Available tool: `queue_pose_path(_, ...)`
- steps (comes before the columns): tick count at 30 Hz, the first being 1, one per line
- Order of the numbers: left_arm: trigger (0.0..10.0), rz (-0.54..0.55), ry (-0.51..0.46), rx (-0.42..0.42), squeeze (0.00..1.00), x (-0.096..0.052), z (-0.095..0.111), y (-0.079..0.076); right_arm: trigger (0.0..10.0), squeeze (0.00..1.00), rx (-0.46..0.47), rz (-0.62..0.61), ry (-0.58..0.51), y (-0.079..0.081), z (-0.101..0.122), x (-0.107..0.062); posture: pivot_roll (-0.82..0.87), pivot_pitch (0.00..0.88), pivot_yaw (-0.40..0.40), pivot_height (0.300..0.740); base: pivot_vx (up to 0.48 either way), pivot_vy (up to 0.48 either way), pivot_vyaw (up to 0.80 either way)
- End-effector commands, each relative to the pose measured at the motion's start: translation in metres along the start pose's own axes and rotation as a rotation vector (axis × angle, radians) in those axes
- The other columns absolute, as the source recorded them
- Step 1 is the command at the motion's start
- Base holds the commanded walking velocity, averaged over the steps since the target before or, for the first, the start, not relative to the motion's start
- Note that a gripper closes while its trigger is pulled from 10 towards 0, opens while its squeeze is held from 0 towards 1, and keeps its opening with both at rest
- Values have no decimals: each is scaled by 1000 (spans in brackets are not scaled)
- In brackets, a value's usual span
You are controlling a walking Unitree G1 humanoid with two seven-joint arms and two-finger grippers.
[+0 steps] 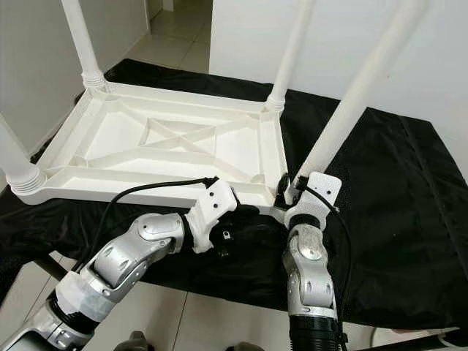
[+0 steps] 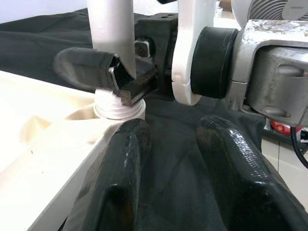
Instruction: Building children table
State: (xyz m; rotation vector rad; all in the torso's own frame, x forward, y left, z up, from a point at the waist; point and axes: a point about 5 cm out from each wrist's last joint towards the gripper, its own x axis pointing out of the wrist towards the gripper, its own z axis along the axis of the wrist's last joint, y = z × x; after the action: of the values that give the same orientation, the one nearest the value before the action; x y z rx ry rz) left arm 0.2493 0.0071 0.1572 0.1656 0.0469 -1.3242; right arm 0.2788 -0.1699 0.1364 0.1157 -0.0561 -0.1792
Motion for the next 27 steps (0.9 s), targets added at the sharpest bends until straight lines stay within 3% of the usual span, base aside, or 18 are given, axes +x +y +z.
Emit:
queue_pose_path(1,10000,-61,0,0,0,0,0,-4,10000,0,-22,42,19,-10,-1,2,82,0,-108,740,0,0,0)
queue_pose_path(4,10000,-57,1,-3,0,-2,0,-4,10000,0,-48,72,30,-14,-2,5,83,0,-113,740,0,0,0)
queue_pose_path(9,10000,-43,4,-12,0,-3,-2,-6,10000,0,-86,222,54,-23,0,13,93,7,-121,740,0,0,0)
queue_pose_path(10,10000,-36,-1,-17,0,-3,-1,-6,10000,0,-135,316,58,-28,1,18,97,6,-125,740,0,0,0)
queue_pose_path(14,10000,-35,-5,-19,0,-2,0,-6,10000,0,-185,411,62,-31,1,24,98,0,-119,740,0,0,0)
queue_pose_path(20,10000,-34,-7,-14,0,0,1,-4,10000,0,-220,522,83,-32,-2,27,95,0,-116,740,0,0,0)
queue_pose_path(23,10000,-43,-2,-7,0,1,1,-2,10000,0,-233,670,108,-30,-6,31,90,0,-105,740,0,0,0)
queue_pose_path(26,10000,-45,0,-5,0,1,1,-1,9843,0,-237,710,115,-30,-8,33,91,0,-103,740,0,0,0)
queue_pose_path(27,10000,-47,0,-4,0,1,1,-1,4118,0,-243,728,119,-30,-9,33,91,0,-102,740,0,0,0)
